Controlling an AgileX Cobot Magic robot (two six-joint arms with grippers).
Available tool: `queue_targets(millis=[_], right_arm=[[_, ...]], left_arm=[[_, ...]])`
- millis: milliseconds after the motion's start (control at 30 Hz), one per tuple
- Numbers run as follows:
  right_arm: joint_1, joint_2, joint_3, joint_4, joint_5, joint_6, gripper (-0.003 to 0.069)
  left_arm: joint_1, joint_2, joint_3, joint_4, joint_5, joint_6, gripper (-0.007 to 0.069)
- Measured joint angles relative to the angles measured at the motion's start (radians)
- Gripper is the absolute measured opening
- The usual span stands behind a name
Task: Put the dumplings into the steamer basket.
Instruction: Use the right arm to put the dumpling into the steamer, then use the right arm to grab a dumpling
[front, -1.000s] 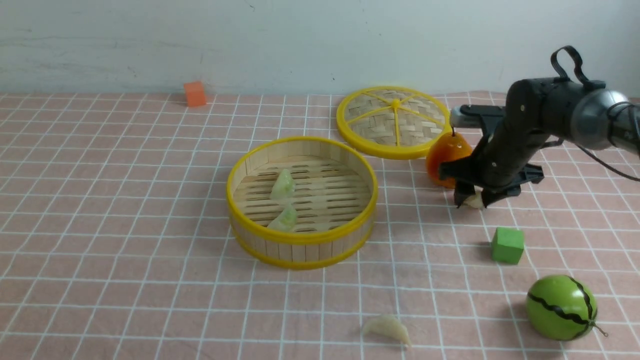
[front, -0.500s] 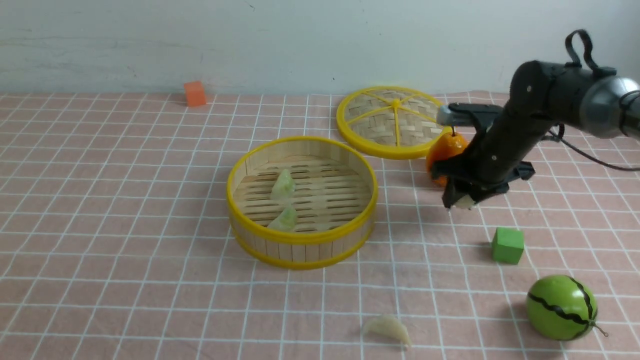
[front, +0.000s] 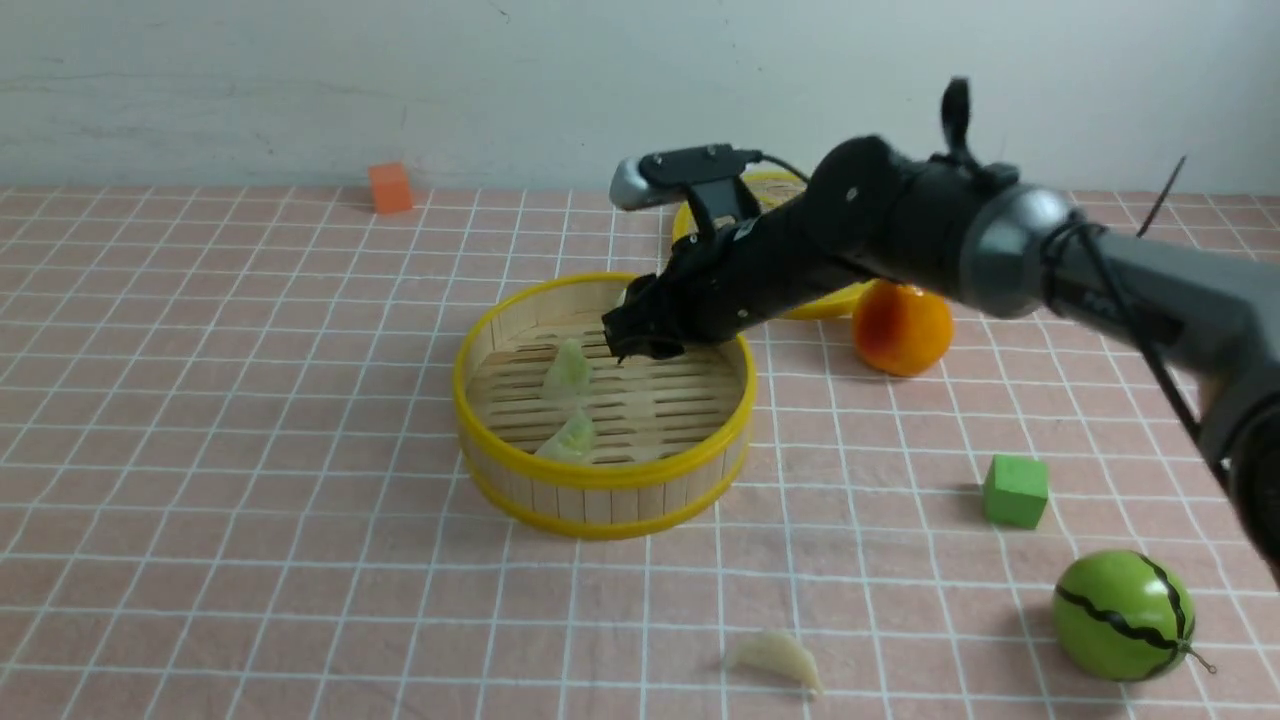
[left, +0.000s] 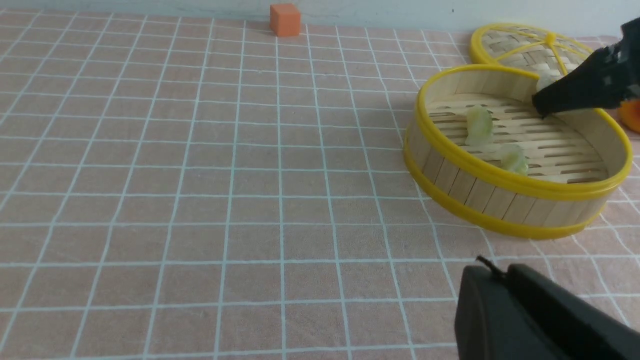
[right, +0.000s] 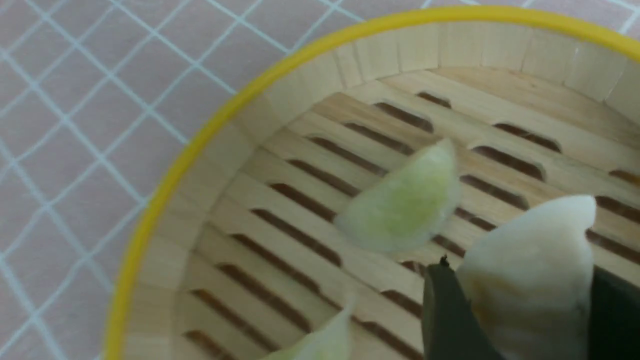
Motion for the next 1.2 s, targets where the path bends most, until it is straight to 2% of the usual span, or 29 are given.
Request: queue_targets(millis=[67,100,233,267,300,333,433,567,667,700,800,933,1133,1200], right_arm=[[-0.003,0.026,0.0,-0.004,-0.021,0.0,0.0288],[-0.005,0.04,0.001,-0.005,-0.029,0.0,0.0312],[-0.005,0.045,0.001,0.0,-0.032,0.0,0.0469],[-0.005,0.044,0.001,0.004,-0.031,0.0,0.0489],[-0.005,0.032,0.001,0.009,-0.017,0.0,0.0567],[-0.005,0.021,0.001,0.012,-0.002,0.0,0.0608],[-0.005,-0.041,0.0,0.02,0.064,0.0,0.0668],[-0.005,-0.185,-0.014,-0.031,0.232,0.021,0.0643],[-0.003,-0.268,-0.017,-0.101,0.367,0.072,0.0598],[0.0,-0.307,-0.014,-0.166,0.479,0.122,0.0561],[0.006,-0.321,0.036,-0.256,0.655,0.16,0.0506],[0.014,-0.282,0.194,-0.305,0.683,0.148,0.0479],[0.041,-0.241,0.374,-0.313,0.542,0.083,0.0466],[0.051,-0.232,0.395,-0.292,0.524,0.049,0.0433]], left_arm=[[0.0,0.0,0.0,0.0,0.003,0.0,0.0039],[0.0,0.0,0.0,0.0,0.007,0.0,0.0039],[0.0,0.0,0.0,0.0,0.015,0.0,0.0039],[0.0,0.0,0.0,0.0,0.015,0.0,0.0039],[0.0,0.0,0.0,0.0,0.015,0.0,0.0039],[0.0,0.0,0.0,-0.001,0.015,0.0,0.0039],[0.0,0.0,0.0,-0.005,0.015,0.0,0.0039],[0.0,0.0,0.0,-0.011,0.013,0.0,0.0039],[0.0,0.0,0.0,-0.013,0.005,0.0,0.0039],[0.0,0.0,0.0,-0.015,-0.002,0.0,0.0039],[0.0,0.0,0.0,-0.015,-0.005,0.0,0.0044],[0.0,0.0,0.0,-0.016,-0.007,0.0,0.005],[0.0,0.0,0.0,-0.016,-0.009,0.0,0.0055],[0.0,0.0,0.0,-0.016,-0.017,0.0,0.0057]])
